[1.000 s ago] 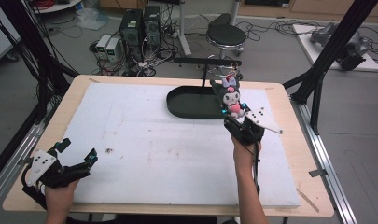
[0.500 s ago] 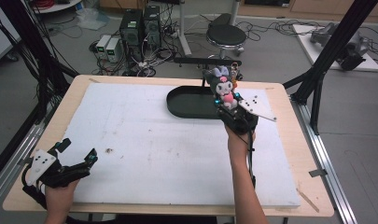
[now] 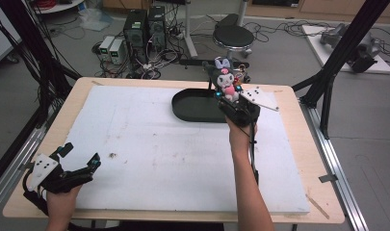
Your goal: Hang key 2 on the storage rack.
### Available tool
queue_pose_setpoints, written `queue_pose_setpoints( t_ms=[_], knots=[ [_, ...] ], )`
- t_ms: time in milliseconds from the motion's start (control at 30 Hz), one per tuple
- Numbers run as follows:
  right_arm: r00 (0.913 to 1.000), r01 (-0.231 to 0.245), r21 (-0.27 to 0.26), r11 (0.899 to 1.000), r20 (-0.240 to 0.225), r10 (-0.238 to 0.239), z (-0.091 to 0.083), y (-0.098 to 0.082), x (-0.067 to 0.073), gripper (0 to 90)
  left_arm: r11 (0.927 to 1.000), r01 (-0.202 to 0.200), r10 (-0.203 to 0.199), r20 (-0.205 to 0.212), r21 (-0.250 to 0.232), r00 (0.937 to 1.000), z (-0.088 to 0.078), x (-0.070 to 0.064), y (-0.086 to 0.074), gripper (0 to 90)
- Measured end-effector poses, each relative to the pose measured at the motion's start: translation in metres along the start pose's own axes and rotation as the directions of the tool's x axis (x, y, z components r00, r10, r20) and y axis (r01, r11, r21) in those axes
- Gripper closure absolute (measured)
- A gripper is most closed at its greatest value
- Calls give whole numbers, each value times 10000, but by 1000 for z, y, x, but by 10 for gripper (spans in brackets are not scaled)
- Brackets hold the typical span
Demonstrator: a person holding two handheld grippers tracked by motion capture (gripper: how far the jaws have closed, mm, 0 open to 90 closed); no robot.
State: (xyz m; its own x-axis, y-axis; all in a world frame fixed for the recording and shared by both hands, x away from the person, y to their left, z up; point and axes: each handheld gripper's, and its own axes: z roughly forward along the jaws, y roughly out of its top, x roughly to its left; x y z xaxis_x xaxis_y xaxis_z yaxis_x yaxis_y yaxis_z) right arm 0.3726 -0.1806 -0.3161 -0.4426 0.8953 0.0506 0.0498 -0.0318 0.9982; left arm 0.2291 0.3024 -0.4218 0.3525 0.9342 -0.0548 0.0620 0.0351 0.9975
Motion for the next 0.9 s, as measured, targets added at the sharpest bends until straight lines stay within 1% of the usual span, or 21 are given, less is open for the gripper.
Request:
queue_pose_setpoints(
  t_ms=[67, 267, 533, 567, 667, 767, 900],
  knots=[
    [10000, 36, 3, 10000, -34, -36, 4, 1, 0, 520, 10000, 38, -38, 18, -28, 10000, 0, 0, 0, 17],
    [10000, -88, -2, 10000, -22, 88, 17, 4, 0, 520, 10000, 35, -35, 21, -20, 10000, 0, 0, 0, 17],
    [10000, -71, 266, 9996, -28, 72, 35, 4, 0, 519, 9999, 129, -129, 7, -12, 9999, 0, 2, 0, 17],
    [10000, -90, 228, 9997, -16, 90, 37, 4, 0, 519, 9999, 154, -153, 10, -19, 9999, 0, 2, 0, 17],
    [9999, -145, 402, 9991, -25, 146, 44, 1, 0, 519, 9999, 160, -160, 8, -1, 9999, 0, 3, 0, 17],
    [9999, -100, 563, 9984, -4, 100, 50, -4, -1, 520, 9998, 183, -183, 12, 7, 9998, 0, 3, 0, 17],
    [9999, -140, 685, 9976, -3, 141, 58, -4, -1, 520, 9998, 199, -199, 16, 10, 9998, 1, 3, -1, 17]
  ],
)
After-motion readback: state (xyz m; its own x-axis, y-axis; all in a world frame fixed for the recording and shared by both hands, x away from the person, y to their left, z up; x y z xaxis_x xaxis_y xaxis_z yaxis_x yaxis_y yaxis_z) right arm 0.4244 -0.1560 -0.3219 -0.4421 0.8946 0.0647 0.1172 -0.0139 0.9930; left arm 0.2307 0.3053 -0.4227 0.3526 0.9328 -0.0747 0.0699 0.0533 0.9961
